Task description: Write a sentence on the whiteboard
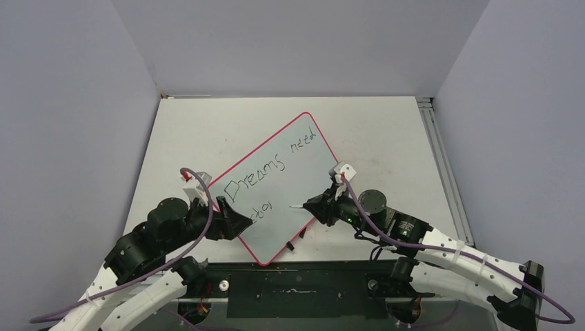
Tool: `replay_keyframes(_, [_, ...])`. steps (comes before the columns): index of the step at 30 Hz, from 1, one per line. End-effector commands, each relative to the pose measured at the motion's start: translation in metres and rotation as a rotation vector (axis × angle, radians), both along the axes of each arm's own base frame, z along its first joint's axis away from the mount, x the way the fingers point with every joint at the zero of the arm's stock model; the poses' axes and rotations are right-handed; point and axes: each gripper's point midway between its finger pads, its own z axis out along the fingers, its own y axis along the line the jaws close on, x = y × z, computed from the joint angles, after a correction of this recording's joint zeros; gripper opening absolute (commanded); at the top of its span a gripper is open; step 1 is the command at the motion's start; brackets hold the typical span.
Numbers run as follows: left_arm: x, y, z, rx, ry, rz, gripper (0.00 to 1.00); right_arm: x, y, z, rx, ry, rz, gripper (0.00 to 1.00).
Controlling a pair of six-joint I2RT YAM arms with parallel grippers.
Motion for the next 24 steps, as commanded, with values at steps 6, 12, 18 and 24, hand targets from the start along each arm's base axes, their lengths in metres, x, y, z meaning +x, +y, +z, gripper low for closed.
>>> replay_keyframes(6, [-0.008,0.009,-0.072,0.021,0.222,0.119,0.74,0.0,0.007,0.019,0.087,-0.033,0.073,0.05])
replay_keyframes(12, [0.001,0.008,-0.089,-0.005,0.217,0.169,0.72,0.001,0.003,0.021,0.14,-0.023,0.113,0.05])
replay_keyframes(18, [0.011,0.011,-0.089,-0.019,0.174,0.213,0.7,0.001,0.008,0.025,0.175,-0.032,0.13,0.05])
replay_keyframes(24, [0.019,0.013,-0.084,-0.036,0.128,0.238,0.64,0.009,0.015,0.031,0.212,-0.049,0.115,0.05])
